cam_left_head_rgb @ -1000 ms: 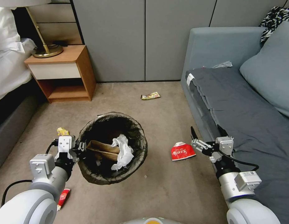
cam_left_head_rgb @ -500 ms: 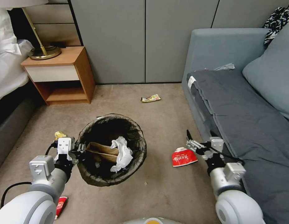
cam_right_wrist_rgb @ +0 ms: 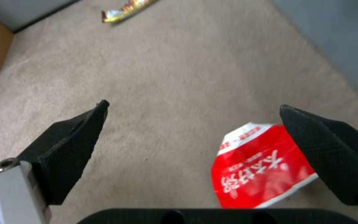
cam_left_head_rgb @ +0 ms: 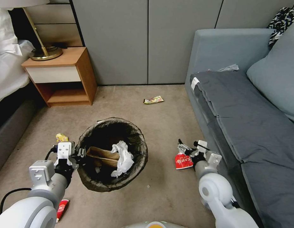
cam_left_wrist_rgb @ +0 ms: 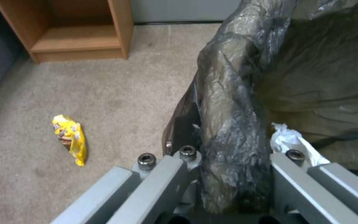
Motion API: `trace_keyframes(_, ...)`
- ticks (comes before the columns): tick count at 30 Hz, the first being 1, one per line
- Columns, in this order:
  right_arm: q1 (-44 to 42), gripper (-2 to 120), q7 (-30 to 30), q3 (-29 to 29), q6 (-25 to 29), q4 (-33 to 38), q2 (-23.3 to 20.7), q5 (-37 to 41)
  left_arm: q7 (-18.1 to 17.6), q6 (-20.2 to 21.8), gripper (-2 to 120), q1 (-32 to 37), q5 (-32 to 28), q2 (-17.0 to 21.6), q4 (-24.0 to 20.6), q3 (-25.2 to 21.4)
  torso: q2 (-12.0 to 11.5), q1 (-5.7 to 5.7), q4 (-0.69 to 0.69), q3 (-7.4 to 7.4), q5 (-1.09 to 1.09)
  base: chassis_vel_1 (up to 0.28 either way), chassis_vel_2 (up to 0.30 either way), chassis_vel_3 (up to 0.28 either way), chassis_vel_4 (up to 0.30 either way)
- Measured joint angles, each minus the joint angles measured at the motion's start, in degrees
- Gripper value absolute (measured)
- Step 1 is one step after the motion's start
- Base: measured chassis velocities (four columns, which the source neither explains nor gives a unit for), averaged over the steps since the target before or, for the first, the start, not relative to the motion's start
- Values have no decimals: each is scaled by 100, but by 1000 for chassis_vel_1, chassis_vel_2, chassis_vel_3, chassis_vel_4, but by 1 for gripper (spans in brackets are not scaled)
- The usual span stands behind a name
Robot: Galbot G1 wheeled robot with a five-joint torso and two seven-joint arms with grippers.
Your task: Pick up the trash bin, then pick up the garbage from the floor and place it into the trash bin.
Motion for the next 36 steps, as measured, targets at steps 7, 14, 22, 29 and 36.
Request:
trace_keyframes(7, 847, 100, 295, -100, -9, -1182, 168, 574, 0, -14, 1, 15, 37, -11, 0, -12, 0, 0, 1, 0, 1, 0, 0, 0, 0)
trace_keyframes(14, 1270, 100, 454, -167, -5, -1989, 301, 619, -1, -18, 1, 13, 42, -4, 0, -42, 0, 0, 0, 0, 0, 0, 0, 0, 0)
trace_keyframes(22, 1387, 100, 679, -173, 1, -2408, 420, 471, 0, -25, 1, 7, 67, -13, 0, -41, 0, 0, 0, 0, 0, 0, 0, 0, 0)
trace_keyframes(29, 1482, 100, 779, -90, 54, -2727, 472, 475, 4, -35, 1, 5, 114, -30, 0, -3, 0, 0, 0, 0, 0, 0, 0, 0, 0)
trace_keyframes(36, 1674, 100, 721, -46, 156, -3281, 592, 340, 10, -38, 1, 32, 124, -18, 0, -1, 0, -1, 0, -1, 0, 0, 0, 0, 0)
